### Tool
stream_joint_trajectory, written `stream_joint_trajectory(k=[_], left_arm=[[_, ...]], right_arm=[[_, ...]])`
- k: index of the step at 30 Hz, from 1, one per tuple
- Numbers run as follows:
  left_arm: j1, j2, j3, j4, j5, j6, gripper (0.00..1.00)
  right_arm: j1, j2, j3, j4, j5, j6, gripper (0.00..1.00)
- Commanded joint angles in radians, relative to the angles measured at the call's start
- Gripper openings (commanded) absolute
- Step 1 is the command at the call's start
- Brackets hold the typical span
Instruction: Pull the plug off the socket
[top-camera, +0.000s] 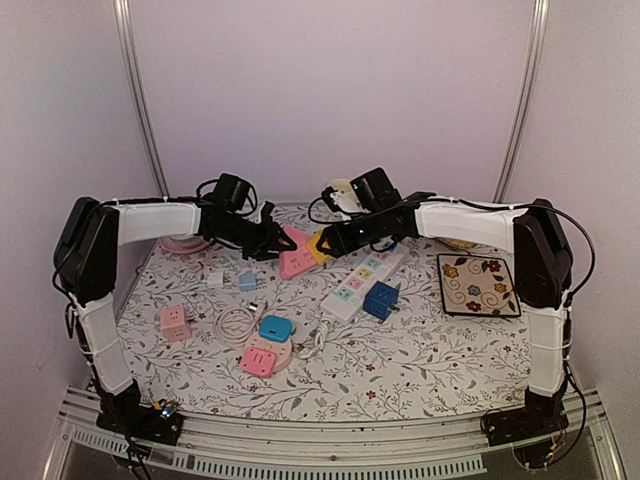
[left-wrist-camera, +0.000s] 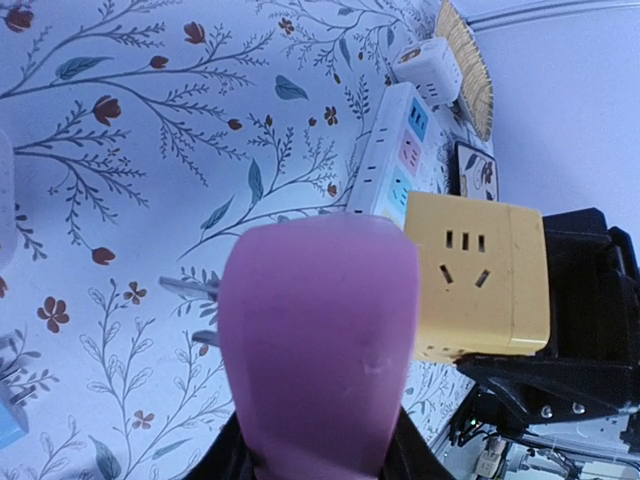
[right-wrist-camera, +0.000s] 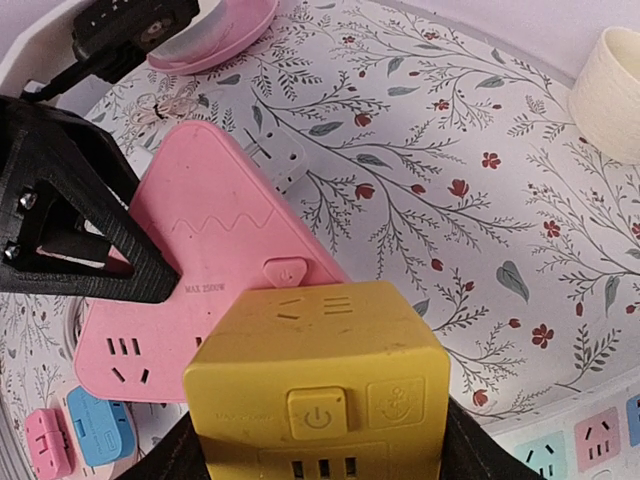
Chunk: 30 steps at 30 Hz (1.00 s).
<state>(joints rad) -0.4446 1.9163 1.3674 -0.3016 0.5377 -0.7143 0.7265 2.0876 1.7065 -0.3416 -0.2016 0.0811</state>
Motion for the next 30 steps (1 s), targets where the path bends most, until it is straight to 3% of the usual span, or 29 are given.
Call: stream_joint_trajectory(k=[1, 10, 14, 21, 25, 30], left_arm=[[0.012, 0.079, 0.028, -0.153, -0.216, 0.015, 0.0], [-0.008, -0.014, -0.001, -0.115, -0.205, 0.044, 0.0], [-0.01, -0.052, -0.047, -0.088, -0.175, 0.054, 0.0], [-0.015, -0.133, -0.115, -0.049, -0.174, 0.055, 0.0], [-0.015, -0.165, -0.12, -0.06, -0.19, 0.078, 0.0], [-0.017, -0.158, -0.149, -0.003, -0.19, 0.076, 0.0]], right_arm=[[0.014, -0.14, 0.005, 0.065, 0.044, -0.044, 0.03], [-0.062, -0.218, -0.052, 0.075, -0.073, 0.115, 0.03], [-0.004, -0.27, -0.064, 0.045, 0.015, 0.2, 0.04], [0.164, -0.36, -0.081, -0.111, 0.302, 0.239, 0.04], [0.147, -0.474, -0.23, -0.082, 0.319, 0.345, 0.03], [0.116, -0.51, -0.272, -0.079, 0.265, 0.355, 0.03]])
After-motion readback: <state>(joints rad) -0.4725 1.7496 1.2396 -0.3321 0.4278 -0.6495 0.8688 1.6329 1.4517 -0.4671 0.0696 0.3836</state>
